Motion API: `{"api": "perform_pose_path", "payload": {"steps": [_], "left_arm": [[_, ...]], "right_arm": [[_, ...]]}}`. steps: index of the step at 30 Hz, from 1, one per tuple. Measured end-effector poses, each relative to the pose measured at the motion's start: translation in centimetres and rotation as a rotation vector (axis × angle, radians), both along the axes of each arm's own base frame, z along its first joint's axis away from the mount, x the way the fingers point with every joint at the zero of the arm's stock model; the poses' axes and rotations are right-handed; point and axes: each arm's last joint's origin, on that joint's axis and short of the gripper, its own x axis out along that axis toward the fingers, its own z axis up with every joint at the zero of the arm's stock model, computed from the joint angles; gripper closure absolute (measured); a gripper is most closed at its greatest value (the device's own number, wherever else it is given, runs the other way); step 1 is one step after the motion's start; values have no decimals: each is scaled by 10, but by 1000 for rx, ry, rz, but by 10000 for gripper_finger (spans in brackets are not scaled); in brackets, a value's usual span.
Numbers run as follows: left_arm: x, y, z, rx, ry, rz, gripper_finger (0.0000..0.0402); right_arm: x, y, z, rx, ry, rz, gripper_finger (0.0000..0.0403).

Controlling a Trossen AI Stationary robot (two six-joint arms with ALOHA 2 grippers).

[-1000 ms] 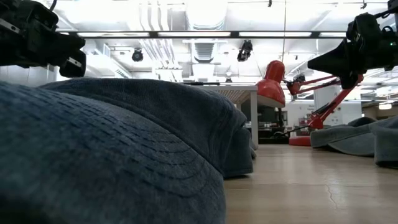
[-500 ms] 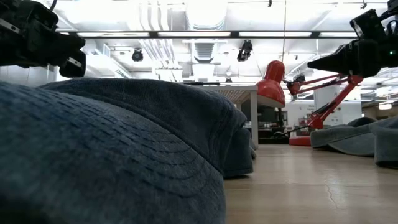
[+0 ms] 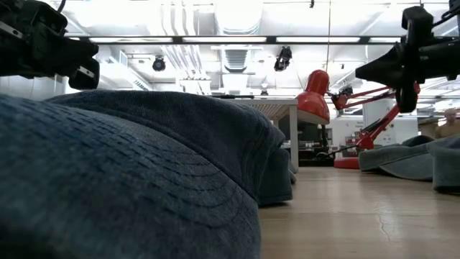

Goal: Pick & Place hat
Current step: Put the top gray cap on the shelf

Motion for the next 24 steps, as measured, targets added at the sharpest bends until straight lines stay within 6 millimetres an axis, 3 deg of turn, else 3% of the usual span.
{"api": "perform_pose_path", "payload": {"steps": [8, 16, 20, 24], "left_arm": [[0, 1, 1, -71, -4, 31, 401], [0, 1, 11, -332, -58, 19, 401], [0, 1, 12, -470, -47, 11, 401], [0, 1, 13, -536, -37, 7, 401]], "right_arm": [[0, -1, 0, 26, -13, -22, 369], [-1, 0, 5, 11, -58, -16, 369], [-3, 1, 19, -56, -58, 27, 369], [-6, 2, 51, -149, -75, 91, 369]]}}
